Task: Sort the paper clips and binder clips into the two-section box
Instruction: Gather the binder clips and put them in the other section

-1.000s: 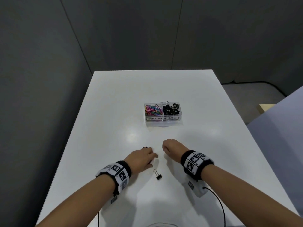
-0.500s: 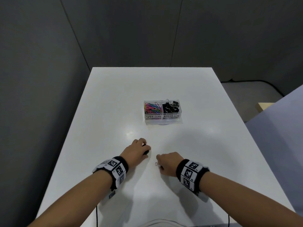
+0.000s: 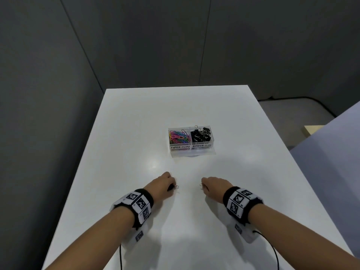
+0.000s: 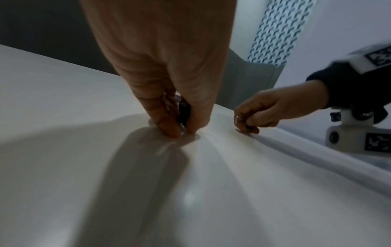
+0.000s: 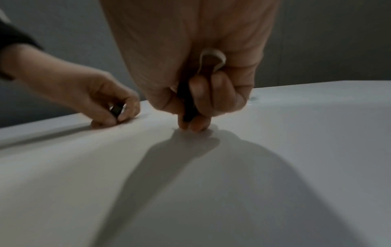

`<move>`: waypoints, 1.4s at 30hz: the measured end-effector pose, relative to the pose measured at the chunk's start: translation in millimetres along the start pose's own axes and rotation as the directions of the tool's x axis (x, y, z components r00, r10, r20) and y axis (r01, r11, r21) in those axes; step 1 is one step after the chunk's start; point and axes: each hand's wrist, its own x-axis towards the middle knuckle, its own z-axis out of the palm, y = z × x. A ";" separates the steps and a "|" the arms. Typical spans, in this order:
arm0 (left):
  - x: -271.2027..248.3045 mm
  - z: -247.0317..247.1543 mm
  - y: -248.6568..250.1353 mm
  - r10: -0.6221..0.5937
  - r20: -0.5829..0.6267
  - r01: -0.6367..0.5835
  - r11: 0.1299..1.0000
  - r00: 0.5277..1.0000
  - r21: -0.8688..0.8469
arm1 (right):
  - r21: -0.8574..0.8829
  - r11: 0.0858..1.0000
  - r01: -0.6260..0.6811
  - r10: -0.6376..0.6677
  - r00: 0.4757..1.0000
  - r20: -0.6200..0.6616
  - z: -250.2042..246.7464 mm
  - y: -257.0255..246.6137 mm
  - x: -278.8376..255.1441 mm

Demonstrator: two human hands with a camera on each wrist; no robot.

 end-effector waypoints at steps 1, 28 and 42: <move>1.8 -3.9 1.0 -0.006 0.019 0.006 1.000 1.000 -0.013 | 0.031 0.999 -0.017 0.017 1.000 0.011 -4.3 5.4 2.9; 114.9 -116.6 52.8 0.012 -0.106 -0.028 0.988 0.994 -0.150 | 0.318 0.937 0.144 0.004 0.907 -0.421 -132.1 47.3 102.6; 135.6 -96.6 48.2 0.196 -0.271 -0.158 0.975 0.943 0.155 | 0.226 0.964 0.140 -0.007 0.863 -0.505 -134.2 47.5 117.9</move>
